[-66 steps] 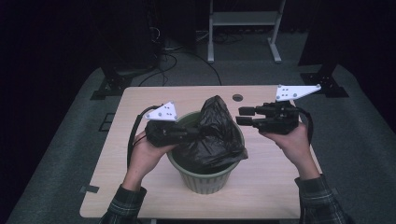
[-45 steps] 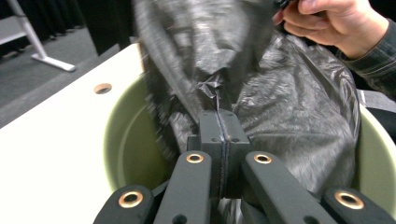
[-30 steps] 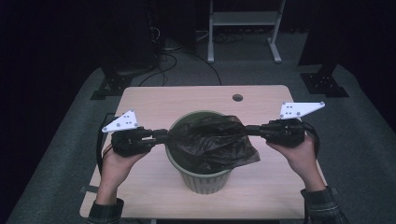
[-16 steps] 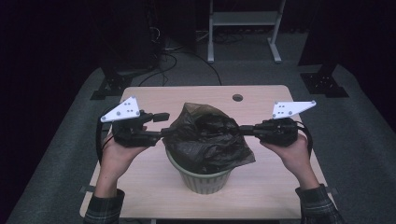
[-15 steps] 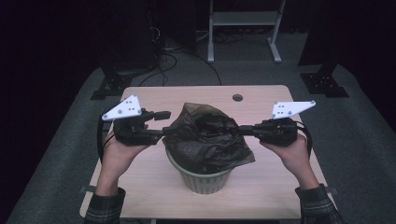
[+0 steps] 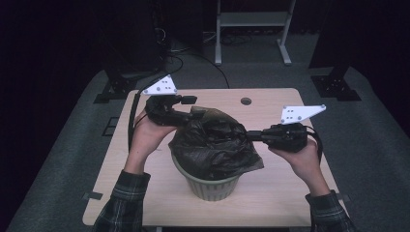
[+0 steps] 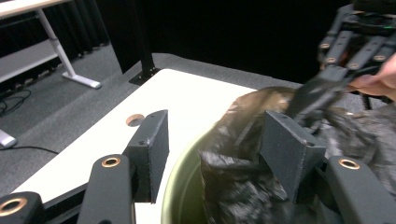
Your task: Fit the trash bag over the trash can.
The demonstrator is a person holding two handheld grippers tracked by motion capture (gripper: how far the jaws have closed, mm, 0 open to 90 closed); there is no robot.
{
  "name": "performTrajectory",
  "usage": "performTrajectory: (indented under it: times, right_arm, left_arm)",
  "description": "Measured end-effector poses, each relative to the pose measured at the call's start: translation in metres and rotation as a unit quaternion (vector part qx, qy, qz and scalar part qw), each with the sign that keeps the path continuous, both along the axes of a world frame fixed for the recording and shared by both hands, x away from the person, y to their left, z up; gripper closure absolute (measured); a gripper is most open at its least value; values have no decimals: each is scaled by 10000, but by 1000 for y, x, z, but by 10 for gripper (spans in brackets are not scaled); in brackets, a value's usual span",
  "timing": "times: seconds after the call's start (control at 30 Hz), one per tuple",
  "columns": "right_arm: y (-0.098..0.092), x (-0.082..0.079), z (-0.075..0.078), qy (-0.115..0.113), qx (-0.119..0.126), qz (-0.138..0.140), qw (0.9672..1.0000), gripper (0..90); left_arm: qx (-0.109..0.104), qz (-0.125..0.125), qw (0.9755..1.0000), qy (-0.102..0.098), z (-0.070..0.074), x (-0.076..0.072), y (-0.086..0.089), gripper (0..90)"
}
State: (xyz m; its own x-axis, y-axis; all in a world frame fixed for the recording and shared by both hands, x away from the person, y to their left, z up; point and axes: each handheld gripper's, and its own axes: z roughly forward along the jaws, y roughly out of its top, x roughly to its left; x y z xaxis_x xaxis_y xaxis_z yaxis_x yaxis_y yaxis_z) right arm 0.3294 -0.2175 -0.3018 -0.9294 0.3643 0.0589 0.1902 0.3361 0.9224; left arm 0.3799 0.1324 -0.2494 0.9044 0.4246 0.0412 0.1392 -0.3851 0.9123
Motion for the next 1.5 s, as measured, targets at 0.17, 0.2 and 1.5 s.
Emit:
performTrajectory:
  times: [0.17,0.2,1.5]
  right_arm:
    - [-1,-1,1,-35,29,-32,10000,825]
    - [-1,-1,1,-35,29,-32,10000,825]
    - [-22,-21,12,-234,-107,-94,9996,900]
  left_arm:
    - [56,-298,9992,253,-5,8,-2,713]
    - [56,-298,9992,253,-5,8,-2,778]
    - [-256,384,9989,73,-24,-60,89,899]
